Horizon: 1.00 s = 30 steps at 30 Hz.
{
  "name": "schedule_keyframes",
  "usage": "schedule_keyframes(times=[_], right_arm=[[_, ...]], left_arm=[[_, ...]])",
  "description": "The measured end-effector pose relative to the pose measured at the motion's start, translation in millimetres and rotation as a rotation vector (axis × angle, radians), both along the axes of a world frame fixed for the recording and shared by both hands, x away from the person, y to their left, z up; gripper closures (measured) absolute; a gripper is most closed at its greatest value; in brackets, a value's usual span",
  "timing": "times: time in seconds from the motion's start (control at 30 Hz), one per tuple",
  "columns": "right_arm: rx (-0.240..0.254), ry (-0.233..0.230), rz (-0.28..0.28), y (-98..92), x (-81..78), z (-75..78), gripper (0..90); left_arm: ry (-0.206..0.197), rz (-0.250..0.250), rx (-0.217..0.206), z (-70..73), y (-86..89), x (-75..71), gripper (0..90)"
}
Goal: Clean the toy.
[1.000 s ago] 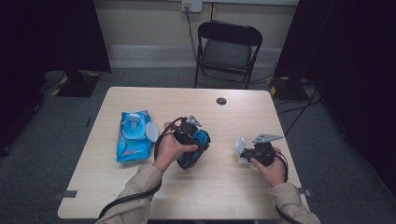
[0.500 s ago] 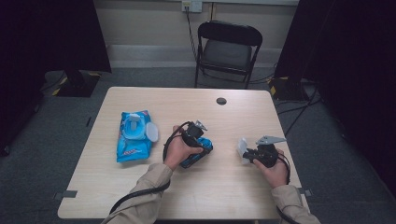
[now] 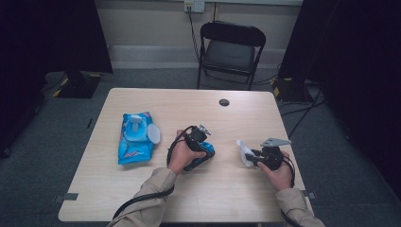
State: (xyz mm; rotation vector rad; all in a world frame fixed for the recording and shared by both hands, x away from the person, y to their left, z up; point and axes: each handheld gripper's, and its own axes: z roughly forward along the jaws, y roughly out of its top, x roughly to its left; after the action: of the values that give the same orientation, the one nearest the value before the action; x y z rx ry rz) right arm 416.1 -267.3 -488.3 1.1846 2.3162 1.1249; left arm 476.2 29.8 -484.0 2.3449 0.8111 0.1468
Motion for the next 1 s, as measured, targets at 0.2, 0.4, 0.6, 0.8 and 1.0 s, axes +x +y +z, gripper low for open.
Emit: schedule_keyframes(times=[0.2, 0.4, 0.6, 0.8, 1.0], right_arm=[[0.015, -0.02, -0.047, -5.5, -2.1, 3.1, 39.2], [0.043, -0.014, -0.063, -13.0, -2.5, 11.6, 25.6], [0.043, -0.008, -0.01, -10.9, -11.6, 26.9, 20.7], [0.065, 0.005, 0.038, -16.7, -22.4, 31.9, 16.2], [0.101, 0.008, 0.031, -24.6, -31.4, 27.7, 15.1]], left_arm=[[0.003, 0.007, -0.019, 5.0, 3.2, 0.5, 23.7], [-0.026, 0.01, -0.051, 25.1, 14.3, -6.7, 20.6], [-0.026, -0.002, -0.086, 36.0, 38.6, -26.8, 19.3], [-0.034, 0.011, -0.116, 39.7, 63.0, -46.7, 18.7], [-0.055, 0.009, -0.127, 37.2, 77.1, -64.4, 18.8]])
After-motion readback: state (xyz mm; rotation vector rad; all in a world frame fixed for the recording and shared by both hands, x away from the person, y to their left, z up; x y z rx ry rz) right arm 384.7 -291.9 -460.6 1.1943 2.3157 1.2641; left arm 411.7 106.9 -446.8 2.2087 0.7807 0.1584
